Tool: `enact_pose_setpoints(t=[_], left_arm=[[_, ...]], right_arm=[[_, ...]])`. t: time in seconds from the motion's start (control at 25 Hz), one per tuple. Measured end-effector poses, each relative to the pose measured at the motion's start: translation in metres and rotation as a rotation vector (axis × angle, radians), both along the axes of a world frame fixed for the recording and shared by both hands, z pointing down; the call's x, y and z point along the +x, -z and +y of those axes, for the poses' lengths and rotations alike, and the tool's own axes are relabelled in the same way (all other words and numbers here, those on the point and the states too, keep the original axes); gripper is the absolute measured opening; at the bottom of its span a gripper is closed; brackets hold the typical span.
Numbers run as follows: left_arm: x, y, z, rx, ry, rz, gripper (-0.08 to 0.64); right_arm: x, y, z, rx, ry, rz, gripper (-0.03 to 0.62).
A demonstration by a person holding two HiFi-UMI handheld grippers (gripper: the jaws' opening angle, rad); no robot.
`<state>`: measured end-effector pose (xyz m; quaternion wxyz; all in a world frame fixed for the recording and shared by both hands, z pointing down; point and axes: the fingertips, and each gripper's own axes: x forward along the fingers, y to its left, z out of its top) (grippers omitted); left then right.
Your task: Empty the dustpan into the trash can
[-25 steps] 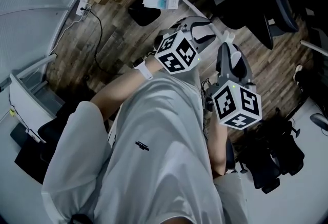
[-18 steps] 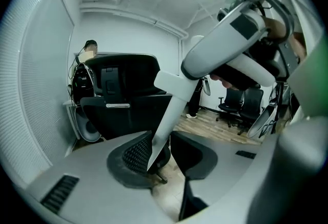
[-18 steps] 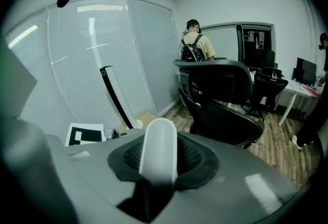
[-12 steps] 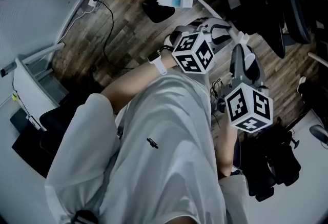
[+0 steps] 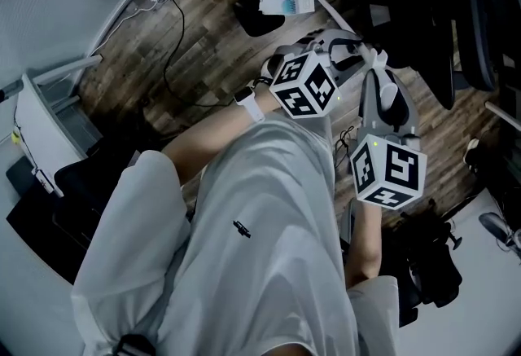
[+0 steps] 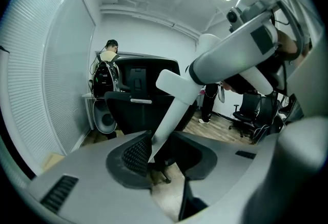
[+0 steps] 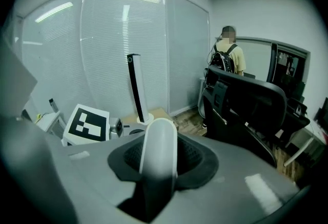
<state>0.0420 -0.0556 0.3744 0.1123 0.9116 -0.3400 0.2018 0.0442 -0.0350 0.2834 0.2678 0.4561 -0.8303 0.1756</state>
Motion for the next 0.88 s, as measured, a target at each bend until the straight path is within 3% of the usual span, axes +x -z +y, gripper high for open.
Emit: enact_pose_setpoints(t=[0.88], left_arm=[[-0.092, -0.02, 0.012, -0.034, 0.358, 0.062, 0.123]], right_arm=[[-0.1, -0.017, 0.028, 0.227, 0.62, 0.225, 0.115]])
